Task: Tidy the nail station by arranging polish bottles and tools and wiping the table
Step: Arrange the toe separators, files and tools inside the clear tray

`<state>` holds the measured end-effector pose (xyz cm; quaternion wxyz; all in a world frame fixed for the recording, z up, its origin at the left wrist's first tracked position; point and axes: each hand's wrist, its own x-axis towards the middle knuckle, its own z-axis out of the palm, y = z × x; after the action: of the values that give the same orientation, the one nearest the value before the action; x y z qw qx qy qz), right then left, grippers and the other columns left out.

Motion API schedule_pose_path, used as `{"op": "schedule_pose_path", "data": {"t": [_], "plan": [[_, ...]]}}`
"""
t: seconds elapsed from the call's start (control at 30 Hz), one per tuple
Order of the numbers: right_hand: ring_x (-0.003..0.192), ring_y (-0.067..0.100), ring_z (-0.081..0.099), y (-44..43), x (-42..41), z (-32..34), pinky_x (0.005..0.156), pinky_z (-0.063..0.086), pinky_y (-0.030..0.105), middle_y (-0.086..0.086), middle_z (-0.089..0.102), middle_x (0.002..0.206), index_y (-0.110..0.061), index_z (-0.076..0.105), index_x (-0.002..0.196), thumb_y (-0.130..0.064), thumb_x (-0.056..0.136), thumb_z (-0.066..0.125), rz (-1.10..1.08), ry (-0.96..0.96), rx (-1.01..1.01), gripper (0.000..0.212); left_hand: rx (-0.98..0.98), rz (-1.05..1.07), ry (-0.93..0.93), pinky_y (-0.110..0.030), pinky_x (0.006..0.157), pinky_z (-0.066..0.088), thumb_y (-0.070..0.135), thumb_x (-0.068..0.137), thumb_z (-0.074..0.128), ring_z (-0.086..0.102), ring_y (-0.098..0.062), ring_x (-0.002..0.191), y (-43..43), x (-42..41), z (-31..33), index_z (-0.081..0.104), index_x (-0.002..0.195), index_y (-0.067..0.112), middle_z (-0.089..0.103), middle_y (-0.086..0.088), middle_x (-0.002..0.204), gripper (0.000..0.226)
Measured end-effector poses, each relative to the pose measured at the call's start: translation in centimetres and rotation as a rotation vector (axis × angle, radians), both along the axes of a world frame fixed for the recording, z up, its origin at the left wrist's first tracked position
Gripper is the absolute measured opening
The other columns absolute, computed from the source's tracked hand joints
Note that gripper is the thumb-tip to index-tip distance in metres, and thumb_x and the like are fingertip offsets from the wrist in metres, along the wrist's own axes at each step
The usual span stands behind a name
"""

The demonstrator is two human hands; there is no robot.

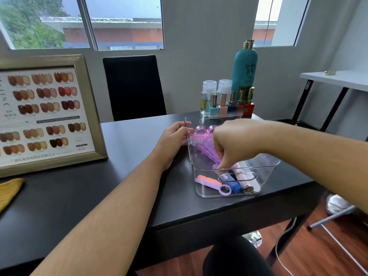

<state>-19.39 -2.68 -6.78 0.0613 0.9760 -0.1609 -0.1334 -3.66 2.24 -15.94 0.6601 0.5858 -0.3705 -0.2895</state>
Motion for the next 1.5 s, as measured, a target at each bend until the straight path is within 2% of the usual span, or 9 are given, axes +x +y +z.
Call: {"op": "schedule_pose_path", "data": {"t": [0.1, 0.33, 0.5, 0.7, 0.8, 1.0, 1.2, 1.37, 1.5], "plan": [[0.054, 0.013, 0.048, 0.3, 0.0, -0.2, 0.053, 0.042, 0.026, -0.004, 0.056, 0.060, -0.009, 0.072, 0.079, -0.054, 0.074, 0.068, -0.021, 0.014, -0.047, 0.045, 0.002, -0.006, -0.010, -0.023, 0.078, 0.050, 0.004, 0.088, 0.042, 0.059, -0.011, 0.085, 0.0, 0.1, 0.0, 0.056, 0.111, 0.008, 0.062, -0.007, 0.101, 0.028], [0.045, 0.012, 0.038, 0.6, -0.1, -1.2, 0.044, 0.033, 0.021, -0.003, 0.043, 0.048, -0.013, 0.051, 0.053, -0.049, 0.074, 0.070, -0.044, 0.087, 0.010, 0.045, 0.014, -0.001, -0.030, -0.020, 0.074, 0.047, 0.006, 0.089, 0.043, 0.059, -0.010, 0.088, 0.0, 0.1, 0.0, 0.057, 0.112, 0.010, 0.062, -0.008, 0.105, 0.027], [0.052, 0.012, 0.041, 0.2, 0.0, -0.5, 0.049, 0.035, 0.022, -0.002, 0.048, 0.056, -0.005, 0.067, 0.072, -0.044, 0.077, 0.068, -0.100, 0.054, 0.186, 0.039, 0.021, 0.005, -0.033, -0.023, 0.078, 0.050, 0.006, 0.088, 0.042, 0.059, -0.014, 0.092, 0.0, 0.1, 0.0, 0.057, 0.112, 0.009, 0.062, -0.012, 0.109, 0.029], [0.040, 0.005, 0.038, -1.3, -0.1, 2.7, 0.040, 0.032, 0.015, -0.010, 0.042, 0.040, -0.021, 0.058, 0.047, -0.045, 0.072, 0.067, -0.128, -0.037, 0.335, 0.037, 0.031, 0.004, -0.051, -0.022, 0.078, 0.049, 0.007, 0.088, 0.043, 0.059, -0.014, 0.094, 0.1, 0.1, 0.0, 0.057, 0.112, 0.011, 0.063, -0.012, 0.110, 0.028], [0.050, 0.011, 0.041, -2.2, 1.0, 2.3, 0.046, 0.034, 0.022, -0.004, 0.048, 0.052, -0.017, 0.062, 0.055, -0.044, 0.073, 0.069, -0.173, -0.180, 0.204, 0.034, 0.038, 0.011, -0.050, -0.026, 0.083, 0.050, 0.007, 0.087, 0.043, 0.059, -0.016, 0.097, 0.0, 0.1, 0.0, 0.058, 0.112, 0.010, 0.063, -0.013, 0.113, 0.029], [0.052, 0.013, 0.044, -3.3, 3.3, -1.0, 0.046, 0.034, 0.024, -0.001, 0.048, 0.055, -0.013, 0.049, 0.056, -0.048, 0.076, 0.069, -0.228, -0.199, -0.117, 0.044, 0.048, 0.013, -0.043, -0.036, 0.092, 0.047, 0.007, 0.087, 0.044, 0.058, -0.019, 0.100, 0.2, -0.1, 0.1, 0.058, 0.111, 0.010, 0.062, -0.015, 0.114, 0.027], [0.061, 0.016, 0.052, -3.6, 2.9, -0.7, 0.057, 0.045, 0.028, 0.000, 0.051, 0.060, -0.015, 0.042, 0.058, -0.055, 0.074, 0.068, -0.192, -0.239, -0.186, 0.050, 0.039, 0.004, -0.034, -0.033, 0.087, 0.049, 0.006, 0.088, 0.042, 0.058, -0.017, 0.094, 0.2, -0.1, 0.2, 0.057, 0.111, 0.009, 0.062, -0.015, 0.110, 0.027], [0.050, 0.002, 0.051, -1.6, 1.3, 0.6, 0.047, 0.039, 0.014, -0.011, 0.058, 0.053, -0.021, 0.068, 0.070, -0.047, 0.072, 0.074, 0.030, -0.160, 0.193, 0.027, 0.032, 0.015, -0.032, -0.033, 0.086, 0.047, 0.004, 0.088, 0.042, 0.056, -0.016, 0.091, 0.2, -0.3, 0.3, 0.057, 0.111, 0.008, 0.062, -0.013, 0.106, 0.028], [0.048, 0.005, 0.048, -0.1, 0.8, -0.9, 0.046, 0.035, 0.016, -0.009, 0.055, 0.052, -0.024, 0.063, 0.061, -0.057, 0.063, 0.075, 0.078, -0.008, 0.199, 0.035, 0.030, 0.027, -0.019, -0.036, 0.085, 0.045, 0.003, 0.088, 0.042, 0.054, -0.019, 0.092, 0.2, -0.4, 0.4, 0.057, 0.112, 0.006, 0.061, -0.016, 0.108, 0.028]]}}
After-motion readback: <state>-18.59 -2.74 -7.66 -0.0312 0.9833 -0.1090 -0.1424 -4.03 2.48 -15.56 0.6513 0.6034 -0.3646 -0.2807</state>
